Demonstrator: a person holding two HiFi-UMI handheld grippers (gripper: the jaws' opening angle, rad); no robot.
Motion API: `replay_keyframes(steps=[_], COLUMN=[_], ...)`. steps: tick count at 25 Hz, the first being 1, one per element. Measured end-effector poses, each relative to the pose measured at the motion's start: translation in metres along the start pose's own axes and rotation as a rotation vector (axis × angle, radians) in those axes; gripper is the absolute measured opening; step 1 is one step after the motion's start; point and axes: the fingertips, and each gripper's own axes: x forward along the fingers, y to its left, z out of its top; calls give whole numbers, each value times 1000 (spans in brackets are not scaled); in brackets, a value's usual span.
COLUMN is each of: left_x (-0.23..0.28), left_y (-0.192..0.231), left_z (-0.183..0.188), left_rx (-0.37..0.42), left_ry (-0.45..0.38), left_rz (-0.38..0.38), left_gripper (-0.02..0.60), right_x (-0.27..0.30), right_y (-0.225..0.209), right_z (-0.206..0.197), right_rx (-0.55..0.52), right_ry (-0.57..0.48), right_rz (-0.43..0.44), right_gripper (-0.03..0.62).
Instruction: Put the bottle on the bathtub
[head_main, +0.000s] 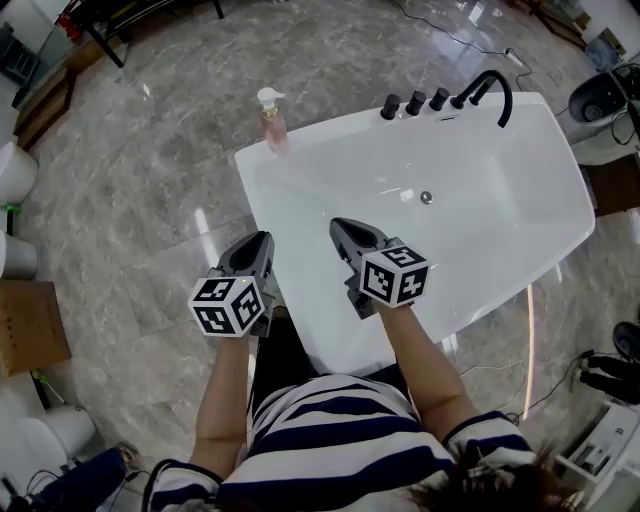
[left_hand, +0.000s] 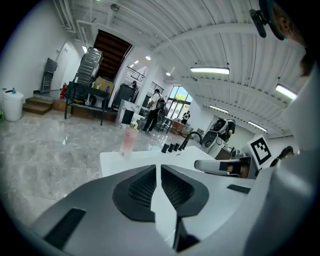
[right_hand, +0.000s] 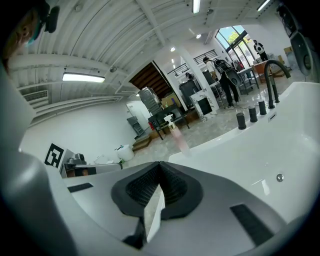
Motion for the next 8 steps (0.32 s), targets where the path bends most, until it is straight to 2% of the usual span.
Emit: replay_keyframes(steps=[8], left_x=[0], left_y=[7], left_z=[2], left_rx=[-10], left_ry=[2], left_rz=[13], left_gripper=[42], right_x=[5], right_y=[-2], right_z=[1], right_rx=[-3], right_ry=[3], right_rz=[-3], right_gripper=[26])
